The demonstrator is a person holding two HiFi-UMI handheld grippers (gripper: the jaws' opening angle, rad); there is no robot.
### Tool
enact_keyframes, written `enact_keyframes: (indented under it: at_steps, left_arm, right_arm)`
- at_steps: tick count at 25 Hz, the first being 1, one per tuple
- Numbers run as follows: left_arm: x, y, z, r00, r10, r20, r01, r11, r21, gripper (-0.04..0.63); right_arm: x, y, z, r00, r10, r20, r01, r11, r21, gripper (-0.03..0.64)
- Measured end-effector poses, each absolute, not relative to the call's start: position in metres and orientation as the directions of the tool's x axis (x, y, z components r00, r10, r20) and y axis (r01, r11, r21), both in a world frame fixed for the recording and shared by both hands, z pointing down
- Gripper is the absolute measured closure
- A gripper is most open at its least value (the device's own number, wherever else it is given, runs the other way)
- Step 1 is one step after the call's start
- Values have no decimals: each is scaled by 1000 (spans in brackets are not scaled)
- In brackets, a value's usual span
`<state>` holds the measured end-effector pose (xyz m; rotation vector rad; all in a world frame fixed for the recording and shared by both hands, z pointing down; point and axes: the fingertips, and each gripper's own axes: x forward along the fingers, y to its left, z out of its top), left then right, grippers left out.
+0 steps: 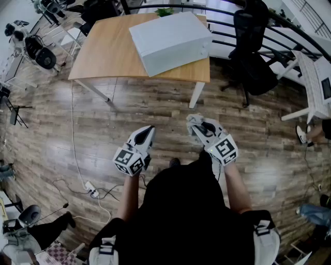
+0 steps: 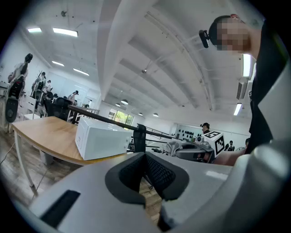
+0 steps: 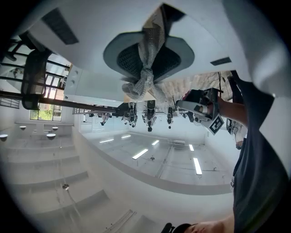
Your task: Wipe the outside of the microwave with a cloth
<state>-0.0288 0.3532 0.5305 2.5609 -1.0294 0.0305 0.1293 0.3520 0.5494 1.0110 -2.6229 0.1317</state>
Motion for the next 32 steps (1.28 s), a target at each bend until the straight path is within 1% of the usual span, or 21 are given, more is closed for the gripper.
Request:
enact_keyframes:
  at_steps: [14,19,24,28,32]
  left_arm:
    - [-42,371,536,747,-645,159,-656,-678,331,592]
    - [-43,371,536,753,-637,165,-650,-681,337,592]
    - [-45,361,539,746,-642,175,-658,-671,343,592]
    - [-33,345,540,745,-641,187,-661,-668,341,592]
    - [-19,320,534,723,-666,181,-682,-650,334,592]
  right_arm:
    - [118,370,557,-674,-653,346,-689,724,25,558]
    - [118,367,554,-673,-660,334,-702,713,-4,557]
    - [117,361,561,-676,-647,352,-691,723,2,557]
    - [128,343,561,-683,-647,339,-691,723,-10,557]
    - [144,316,567,-697,-622,356,-671,741,-20,557]
